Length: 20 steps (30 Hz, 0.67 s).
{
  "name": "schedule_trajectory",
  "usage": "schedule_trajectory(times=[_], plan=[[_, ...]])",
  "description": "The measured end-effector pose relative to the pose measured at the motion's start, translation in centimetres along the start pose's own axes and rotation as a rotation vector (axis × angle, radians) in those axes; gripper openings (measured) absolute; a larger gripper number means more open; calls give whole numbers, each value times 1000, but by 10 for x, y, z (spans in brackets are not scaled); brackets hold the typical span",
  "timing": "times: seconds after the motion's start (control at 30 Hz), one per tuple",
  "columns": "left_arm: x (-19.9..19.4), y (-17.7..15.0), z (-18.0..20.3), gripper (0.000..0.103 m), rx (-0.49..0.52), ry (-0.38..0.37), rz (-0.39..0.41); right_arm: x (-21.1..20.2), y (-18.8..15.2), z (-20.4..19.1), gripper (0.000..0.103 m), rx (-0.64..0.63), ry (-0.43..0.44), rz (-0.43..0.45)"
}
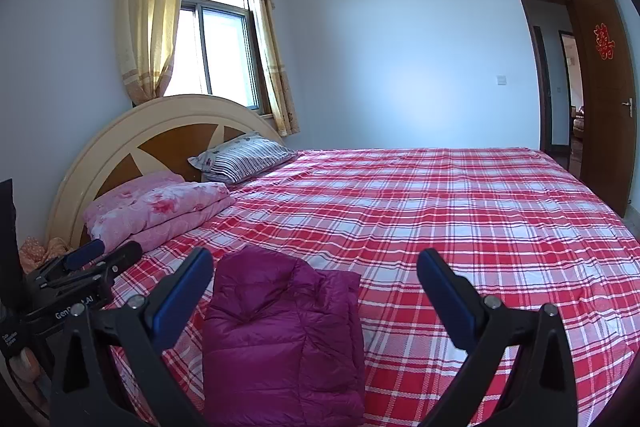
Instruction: Fold large clothes
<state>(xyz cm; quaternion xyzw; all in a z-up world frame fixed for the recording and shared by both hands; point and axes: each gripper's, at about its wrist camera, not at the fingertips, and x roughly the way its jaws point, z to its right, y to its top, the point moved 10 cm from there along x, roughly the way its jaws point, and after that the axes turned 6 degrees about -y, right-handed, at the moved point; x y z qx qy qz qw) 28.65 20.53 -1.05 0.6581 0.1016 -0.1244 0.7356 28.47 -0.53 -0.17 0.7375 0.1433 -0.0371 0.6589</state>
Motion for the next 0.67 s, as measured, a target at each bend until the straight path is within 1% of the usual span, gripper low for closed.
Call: schedule_trajectory(times=[0.3, 0.4, 0.67], plan=[[9, -4, -9, 95, -2, 21, -23, 6, -9, 1, 103, 4, 6, -26], [8, -5, -13, 96, -2, 38, -13, 6, -11, -1, 103, 3, 9, -33], [7, -4, -11, 96, 25, 43, 8, 6, -14, -1, 103, 5, 12, -40]])
